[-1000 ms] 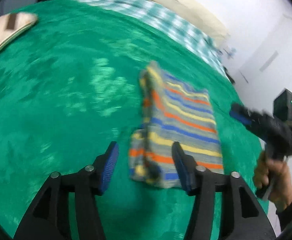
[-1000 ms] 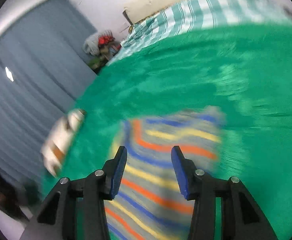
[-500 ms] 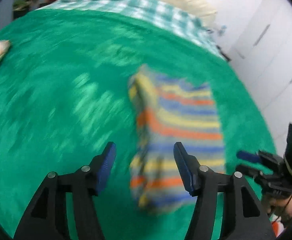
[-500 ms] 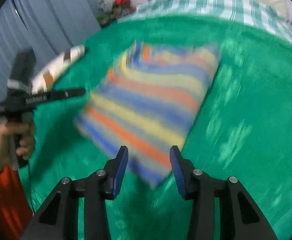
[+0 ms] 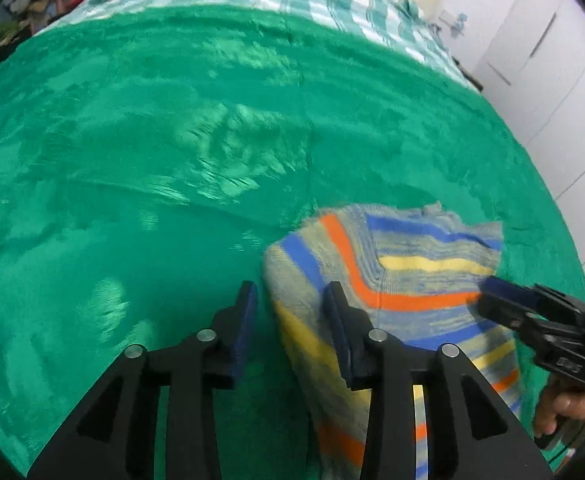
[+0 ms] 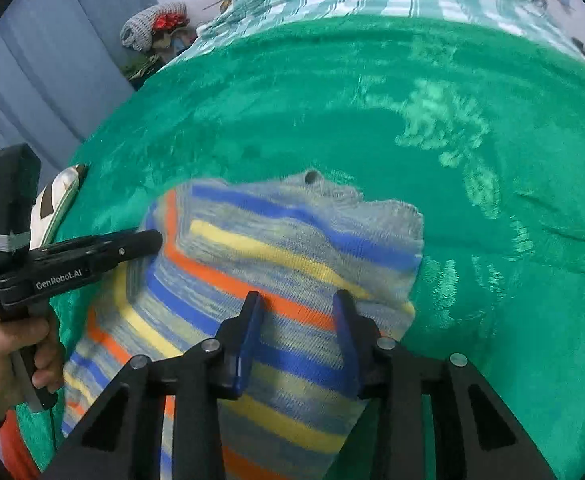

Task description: Fold small clothes

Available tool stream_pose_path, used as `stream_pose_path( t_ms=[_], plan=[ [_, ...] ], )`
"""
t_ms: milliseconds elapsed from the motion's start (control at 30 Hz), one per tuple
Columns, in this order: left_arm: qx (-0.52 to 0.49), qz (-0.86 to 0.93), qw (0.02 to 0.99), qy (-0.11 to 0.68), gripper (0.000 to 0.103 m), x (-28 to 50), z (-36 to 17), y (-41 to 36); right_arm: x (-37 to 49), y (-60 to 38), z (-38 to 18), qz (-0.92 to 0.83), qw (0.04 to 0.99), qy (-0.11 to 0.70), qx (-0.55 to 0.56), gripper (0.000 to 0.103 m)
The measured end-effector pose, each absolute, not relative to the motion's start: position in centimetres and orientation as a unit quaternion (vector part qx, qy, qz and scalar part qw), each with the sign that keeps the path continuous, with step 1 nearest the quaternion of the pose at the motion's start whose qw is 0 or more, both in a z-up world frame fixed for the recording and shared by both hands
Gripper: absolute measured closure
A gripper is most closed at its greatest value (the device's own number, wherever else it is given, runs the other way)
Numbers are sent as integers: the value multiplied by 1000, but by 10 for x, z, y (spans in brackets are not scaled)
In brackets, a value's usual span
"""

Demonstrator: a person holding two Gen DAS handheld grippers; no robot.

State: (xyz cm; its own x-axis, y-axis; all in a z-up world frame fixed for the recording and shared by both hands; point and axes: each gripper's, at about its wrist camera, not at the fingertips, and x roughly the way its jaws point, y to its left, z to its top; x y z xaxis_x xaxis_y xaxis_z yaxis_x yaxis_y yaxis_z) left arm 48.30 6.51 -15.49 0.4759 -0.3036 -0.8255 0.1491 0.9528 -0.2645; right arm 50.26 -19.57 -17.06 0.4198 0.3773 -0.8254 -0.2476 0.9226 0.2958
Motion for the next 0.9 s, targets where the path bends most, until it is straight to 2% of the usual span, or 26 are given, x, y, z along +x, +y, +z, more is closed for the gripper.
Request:
stream_pose_path(
  t_ms=[67,167,267,333,400,467,500,567,600,667,700,767,800,833,867,900],
  plan=[
    [-89,-141,860,483,54,466,-142,74,482,-200,-148,192,855,477,67,66],
    [-84,-169,860,475,43,416,-131,78,438,-200,-122,210,865,453,38,66],
    [-48,-176,852,491,43,368,-145,70,376,-198,-117,241,861,446,30,66],
    [-18,-150,843,516,44,341,-165,72,348,-192,-136,249,848,467,27,65],
    [-28,-134,850,510,44,320,-171,81,325,-186,-172,237,825,513,14,65],
    [-28,-99,856,507,46,302,-163,87,304,-191,-172,220,838,499,10,65],
    [-32,-92,856,507,44,294,-159,89,296,-193,-168,212,842,497,7,65],
    [-59,-95,857,503,30,267,-152,91,280,-200,-158,195,844,499,19,64],
    [-65,-96,859,499,25,255,-149,90,267,-205,-153,183,848,496,32,61],
    [-56,-96,864,492,16,229,-146,81,247,-208,-148,162,856,491,30,44],
    [-49,-94,865,491,14,221,-146,75,239,-213,-147,149,858,491,25,41],
    [-40,-88,865,492,5,202,-150,68,219,-217,-148,122,861,493,16,39],
    [-37,-85,864,495,5,194,-153,63,210,-219,-151,108,862,496,11,38],
    [-33,-83,863,498,5,192,-157,61,205,-221,-154,97,861,500,6,31],
    [-25,-78,860,504,5,188,-162,57,198,-220,-160,84,859,505,0,17],
    [-13,-73,857,509,4,186,-167,55,189,-221,-163,76,856,511,-4,11]
  ],
)
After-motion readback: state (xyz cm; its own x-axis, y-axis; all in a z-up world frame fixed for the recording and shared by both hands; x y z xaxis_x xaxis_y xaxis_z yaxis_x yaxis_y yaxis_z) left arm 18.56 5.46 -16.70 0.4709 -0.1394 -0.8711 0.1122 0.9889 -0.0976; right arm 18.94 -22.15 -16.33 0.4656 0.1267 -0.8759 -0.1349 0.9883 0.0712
